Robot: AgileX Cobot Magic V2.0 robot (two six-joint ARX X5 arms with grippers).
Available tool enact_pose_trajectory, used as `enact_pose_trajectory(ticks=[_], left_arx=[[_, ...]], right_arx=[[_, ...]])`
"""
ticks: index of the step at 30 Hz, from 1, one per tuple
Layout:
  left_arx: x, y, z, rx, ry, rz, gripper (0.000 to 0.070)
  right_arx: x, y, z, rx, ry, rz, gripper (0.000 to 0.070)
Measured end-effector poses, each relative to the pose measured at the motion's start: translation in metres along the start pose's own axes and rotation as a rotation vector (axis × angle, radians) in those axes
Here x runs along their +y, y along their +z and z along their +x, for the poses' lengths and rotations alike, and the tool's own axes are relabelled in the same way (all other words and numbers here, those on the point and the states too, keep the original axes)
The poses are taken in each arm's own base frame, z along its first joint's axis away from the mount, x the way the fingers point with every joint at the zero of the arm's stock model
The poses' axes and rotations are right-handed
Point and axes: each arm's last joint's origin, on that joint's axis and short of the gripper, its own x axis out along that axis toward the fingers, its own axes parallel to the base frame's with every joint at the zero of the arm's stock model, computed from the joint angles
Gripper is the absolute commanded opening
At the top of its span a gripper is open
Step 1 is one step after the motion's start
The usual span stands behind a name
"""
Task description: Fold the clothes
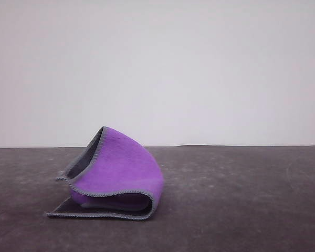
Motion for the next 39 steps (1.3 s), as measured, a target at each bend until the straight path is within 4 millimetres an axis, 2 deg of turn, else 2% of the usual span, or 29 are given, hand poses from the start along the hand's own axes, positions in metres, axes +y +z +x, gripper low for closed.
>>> enact_pose_trajectory(ticks=[5, 39], left_arx=[[0.0000, 0.0000, 0.0000, 0.000, 0.000, 0.000, 0.0004], [0.0000, 0.0000, 0.0000, 0.000, 0.000, 0.000, 0.0004]], right_arx=[[0.0001, -0.0053, 0.0022, 0.015, 0.000, 0.003, 0.0000], [0.0002, -0.0053, 0.0026, 0.007, 0.002, 0.004, 0.0000]])
